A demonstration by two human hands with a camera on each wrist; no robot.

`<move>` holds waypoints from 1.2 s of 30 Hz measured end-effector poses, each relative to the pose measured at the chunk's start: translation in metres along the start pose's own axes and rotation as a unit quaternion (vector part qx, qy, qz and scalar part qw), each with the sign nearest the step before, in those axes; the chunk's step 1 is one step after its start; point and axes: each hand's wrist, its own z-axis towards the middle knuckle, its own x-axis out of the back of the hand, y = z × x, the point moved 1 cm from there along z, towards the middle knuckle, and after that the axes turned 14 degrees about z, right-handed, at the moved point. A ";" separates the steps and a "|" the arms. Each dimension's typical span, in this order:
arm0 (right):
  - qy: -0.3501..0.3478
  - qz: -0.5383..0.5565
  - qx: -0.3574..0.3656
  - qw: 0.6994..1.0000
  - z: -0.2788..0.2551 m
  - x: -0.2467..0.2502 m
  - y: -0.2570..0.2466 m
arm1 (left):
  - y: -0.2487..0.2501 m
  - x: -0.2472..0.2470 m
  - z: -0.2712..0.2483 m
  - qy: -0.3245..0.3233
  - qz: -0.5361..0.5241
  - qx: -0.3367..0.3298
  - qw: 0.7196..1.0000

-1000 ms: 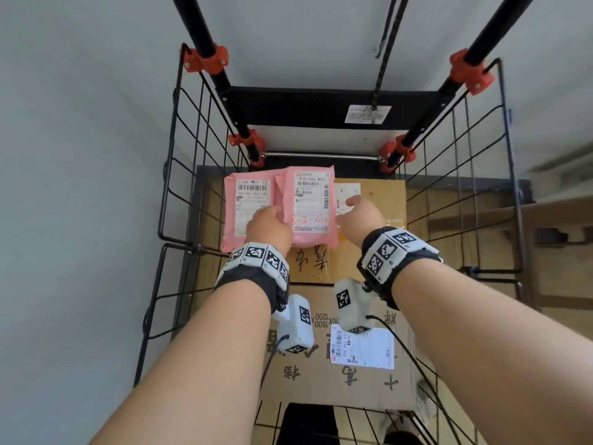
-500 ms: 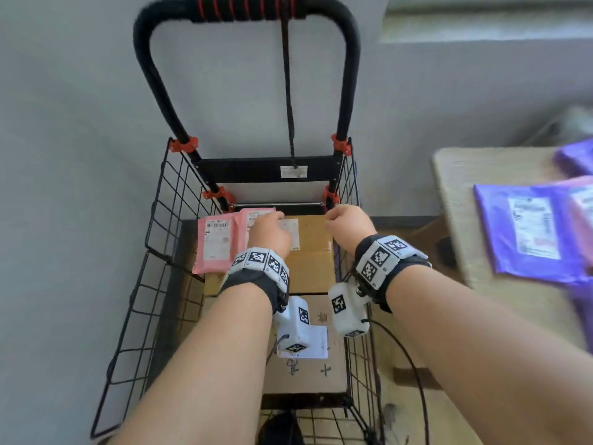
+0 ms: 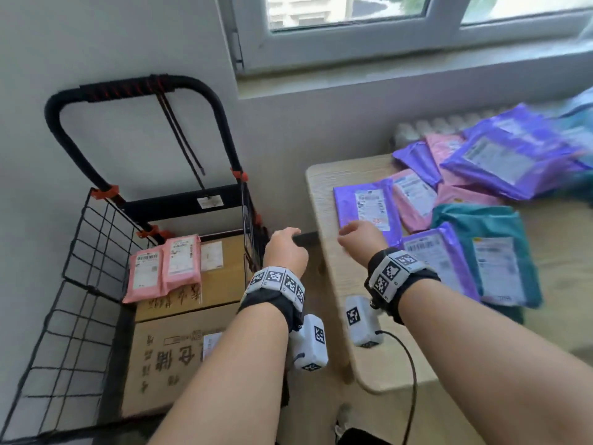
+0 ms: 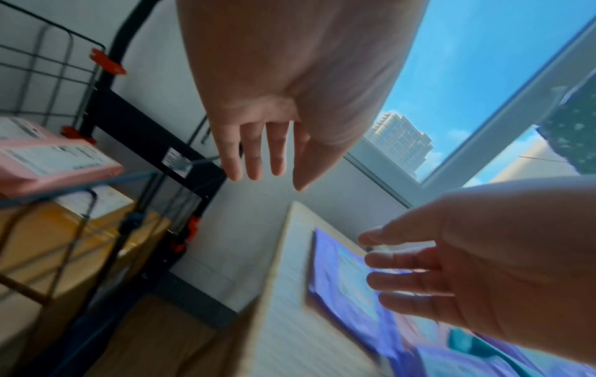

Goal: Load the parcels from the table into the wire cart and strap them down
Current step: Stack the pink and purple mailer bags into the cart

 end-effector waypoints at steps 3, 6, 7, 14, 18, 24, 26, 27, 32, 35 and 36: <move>0.027 0.009 -0.009 1.000 -0.005 0.046 0.024 | 0.044 -0.029 -0.018 -0.027 0.008 -0.042 0.999; 0.060 0.025 -0.029 0.997 -0.011 0.081 0.048 | 0.080 -0.054 -0.032 -0.048 0.020 -0.062 0.997; 0.073 0.021 -0.038 0.996 -0.013 0.092 0.056 | 0.089 -0.062 -0.036 -0.059 0.027 -0.072 0.995; 0.172 -0.038 -0.085 0.981 -0.027 0.144 0.107 | 0.122 -0.113 -0.060 -0.166 0.081 -0.096 0.978; 0.161 -0.052 -0.122 0.978 -0.033 0.148 0.124 | 0.122 -0.132 -0.075 -0.215 0.122 -0.110 0.963; 0.148 -0.065 -0.141 0.977 -0.036 0.144 0.128 | 0.117 -0.129 -0.080 -0.224 0.134 -0.095 0.961; 0.144 -0.063 -0.137 0.978 -0.035 0.144 0.125 | 0.115 -0.121 -0.077 -0.220 0.138 -0.090 0.962; 0.144 -0.059 -0.129 0.979 -0.034 0.144 0.122 | 0.113 -0.118 -0.075 -0.218 0.135 -0.086 0.963; 0.142 -0.029 -0.081 0.986 -0.034 0.137 0.093 | 0.100 -0.099 -0.068 -0.191 0.106 -0.055 0.974; 0.131 0.025 -0.050 0.990 -0.030 0.123 0.069 | 0.089 -0.086 -0.065 -0.176 0.071 -0.038 0.981; 0.122 0.048 -0.044 0.990 -0.028 0.117 0.060 | 0.085 -0.081 -0.063 -0.171 0.055 -0.026 0.983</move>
